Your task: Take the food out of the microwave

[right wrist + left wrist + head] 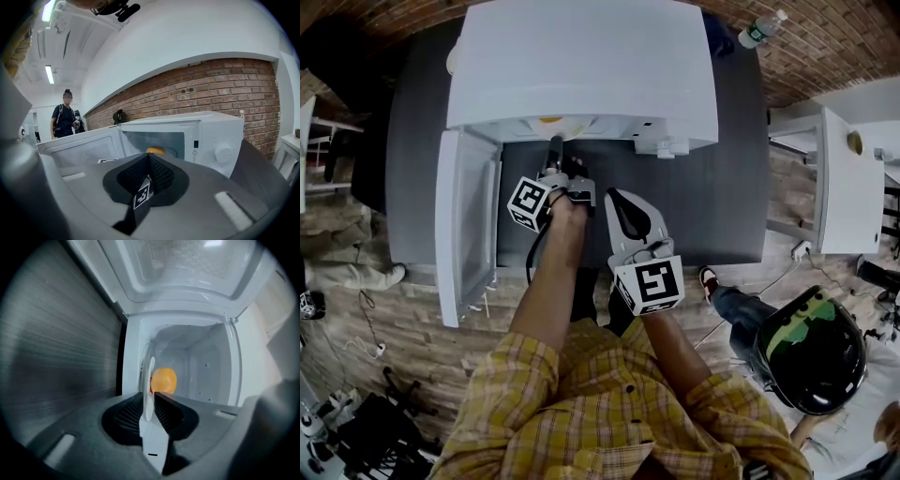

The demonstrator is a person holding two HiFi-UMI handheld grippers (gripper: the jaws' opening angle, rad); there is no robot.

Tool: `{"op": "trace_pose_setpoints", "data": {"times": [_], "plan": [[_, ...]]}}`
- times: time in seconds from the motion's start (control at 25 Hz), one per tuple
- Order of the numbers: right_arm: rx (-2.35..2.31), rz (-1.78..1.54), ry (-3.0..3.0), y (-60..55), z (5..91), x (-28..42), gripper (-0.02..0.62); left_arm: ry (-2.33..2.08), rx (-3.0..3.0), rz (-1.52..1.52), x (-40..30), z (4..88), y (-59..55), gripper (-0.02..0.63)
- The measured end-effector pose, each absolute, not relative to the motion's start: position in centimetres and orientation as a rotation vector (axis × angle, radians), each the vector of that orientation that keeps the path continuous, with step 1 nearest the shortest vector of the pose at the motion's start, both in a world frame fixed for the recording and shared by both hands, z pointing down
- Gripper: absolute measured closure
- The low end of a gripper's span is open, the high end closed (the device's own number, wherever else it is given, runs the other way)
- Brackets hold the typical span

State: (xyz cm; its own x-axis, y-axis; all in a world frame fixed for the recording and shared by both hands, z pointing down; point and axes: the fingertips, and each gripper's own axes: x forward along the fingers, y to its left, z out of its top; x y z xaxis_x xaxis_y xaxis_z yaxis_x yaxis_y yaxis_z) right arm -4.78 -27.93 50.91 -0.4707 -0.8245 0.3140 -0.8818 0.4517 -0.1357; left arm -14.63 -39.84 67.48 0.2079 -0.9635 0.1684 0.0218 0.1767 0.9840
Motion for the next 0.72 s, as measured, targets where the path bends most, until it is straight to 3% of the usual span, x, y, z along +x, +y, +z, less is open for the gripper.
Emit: {"op": "trace_pose_setpoints", "data": {"times": [0.24,0.4,0.72], "plan": [[1.491,0.414,-2.493,-27.85,50.97,-4.48,0.589,-1.103,1.120,-0.959,-14.49,67.81,-40.30,0.539],[1.494,0.423,-2.488,-27.88,51.10,-4.28,0.589,-1.109,1.128,-0.941,-14.39,67.85,-40.36,0.594],[1.488,0.427,-2.491,-27.81,51.16,-4.07,0.589,-1.136,1.160,-0.909,-14.49,67.60,-40.29,0.600]]}}
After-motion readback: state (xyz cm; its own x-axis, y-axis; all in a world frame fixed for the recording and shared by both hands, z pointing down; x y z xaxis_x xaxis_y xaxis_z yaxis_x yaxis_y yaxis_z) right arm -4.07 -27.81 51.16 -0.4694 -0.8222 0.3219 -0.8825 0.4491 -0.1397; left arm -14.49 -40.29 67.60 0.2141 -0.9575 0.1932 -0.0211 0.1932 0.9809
